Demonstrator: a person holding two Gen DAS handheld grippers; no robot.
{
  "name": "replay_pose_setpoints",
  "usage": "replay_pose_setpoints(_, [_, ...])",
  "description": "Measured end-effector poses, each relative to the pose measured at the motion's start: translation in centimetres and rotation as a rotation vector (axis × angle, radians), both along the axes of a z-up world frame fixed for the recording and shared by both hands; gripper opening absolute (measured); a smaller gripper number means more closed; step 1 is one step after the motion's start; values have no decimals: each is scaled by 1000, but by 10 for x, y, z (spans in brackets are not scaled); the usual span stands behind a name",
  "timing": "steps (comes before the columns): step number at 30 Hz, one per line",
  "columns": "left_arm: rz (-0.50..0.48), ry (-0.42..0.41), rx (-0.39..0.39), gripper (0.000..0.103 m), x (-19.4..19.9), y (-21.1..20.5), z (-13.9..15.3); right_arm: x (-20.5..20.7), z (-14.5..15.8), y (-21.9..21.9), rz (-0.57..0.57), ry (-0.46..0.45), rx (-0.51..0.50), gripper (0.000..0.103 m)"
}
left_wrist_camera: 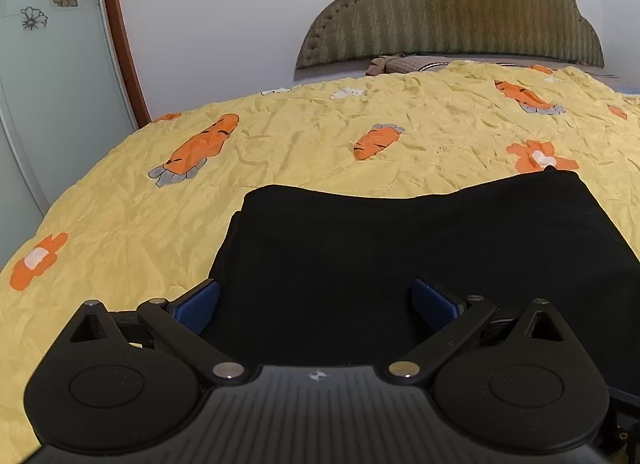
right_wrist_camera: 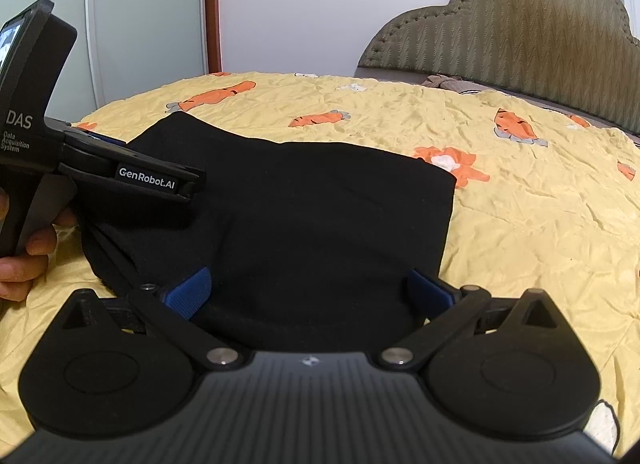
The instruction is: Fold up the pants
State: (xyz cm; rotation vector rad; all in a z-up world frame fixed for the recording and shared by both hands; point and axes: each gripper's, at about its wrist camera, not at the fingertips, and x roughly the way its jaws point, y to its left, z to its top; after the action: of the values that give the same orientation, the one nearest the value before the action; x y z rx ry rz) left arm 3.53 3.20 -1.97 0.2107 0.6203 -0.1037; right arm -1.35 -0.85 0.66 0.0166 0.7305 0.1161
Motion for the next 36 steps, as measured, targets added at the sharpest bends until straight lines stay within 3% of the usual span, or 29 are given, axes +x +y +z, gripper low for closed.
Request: replay_pose_setpoints(36, [15, -75, -34, 103, -9, 3, -8, 3, 0, 1, -6, 2, 1, 103])
